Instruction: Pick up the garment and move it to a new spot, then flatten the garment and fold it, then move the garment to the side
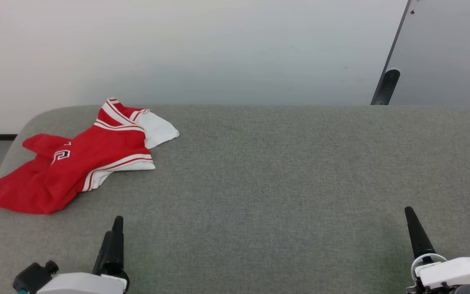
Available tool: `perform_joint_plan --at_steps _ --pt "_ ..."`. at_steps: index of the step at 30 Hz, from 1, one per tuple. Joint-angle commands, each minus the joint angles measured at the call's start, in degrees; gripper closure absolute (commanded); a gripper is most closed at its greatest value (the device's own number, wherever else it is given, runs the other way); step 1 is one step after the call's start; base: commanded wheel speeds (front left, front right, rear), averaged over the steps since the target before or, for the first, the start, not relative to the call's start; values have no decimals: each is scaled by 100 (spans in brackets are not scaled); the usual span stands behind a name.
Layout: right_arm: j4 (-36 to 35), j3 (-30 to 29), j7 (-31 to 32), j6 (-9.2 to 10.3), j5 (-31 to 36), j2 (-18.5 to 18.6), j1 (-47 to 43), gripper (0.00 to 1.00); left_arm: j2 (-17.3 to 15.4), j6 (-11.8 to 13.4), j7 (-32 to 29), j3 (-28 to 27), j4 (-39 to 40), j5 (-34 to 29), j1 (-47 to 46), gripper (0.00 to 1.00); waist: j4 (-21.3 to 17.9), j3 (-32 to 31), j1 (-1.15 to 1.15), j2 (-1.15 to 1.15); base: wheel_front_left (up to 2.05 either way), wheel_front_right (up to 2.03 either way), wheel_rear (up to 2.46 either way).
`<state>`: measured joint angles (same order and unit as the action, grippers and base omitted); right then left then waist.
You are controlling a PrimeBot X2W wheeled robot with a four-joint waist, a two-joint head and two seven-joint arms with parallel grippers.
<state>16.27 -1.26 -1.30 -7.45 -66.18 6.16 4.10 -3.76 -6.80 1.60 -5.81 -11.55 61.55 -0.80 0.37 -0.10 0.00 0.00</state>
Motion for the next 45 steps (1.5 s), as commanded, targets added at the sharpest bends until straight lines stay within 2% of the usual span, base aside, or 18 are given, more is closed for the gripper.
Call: perform_joint_plan --at_steps 1,12,20,45 --pt "-53 44 -47 -2 252 53 143 0 -26 3 48 7 108 -281 -11 0 2 0 0 0 0 0 0" --pt "-78 21 -184 -3 1677 75 143 0 -85 85 271 96 148 -1521 100 0 13 4 0 0 0 0 0" --pt "-156 -34 -279 -3 2436 72 109 0 -115 165 418 159 188 -2175 161 0 25 12 0 0 0 0 0" --pt "-375 -106 -558 -4 3945 132 -12 0 -260 336 800 333 285 -3764 282 0 47 81 0 0 0 0 0"
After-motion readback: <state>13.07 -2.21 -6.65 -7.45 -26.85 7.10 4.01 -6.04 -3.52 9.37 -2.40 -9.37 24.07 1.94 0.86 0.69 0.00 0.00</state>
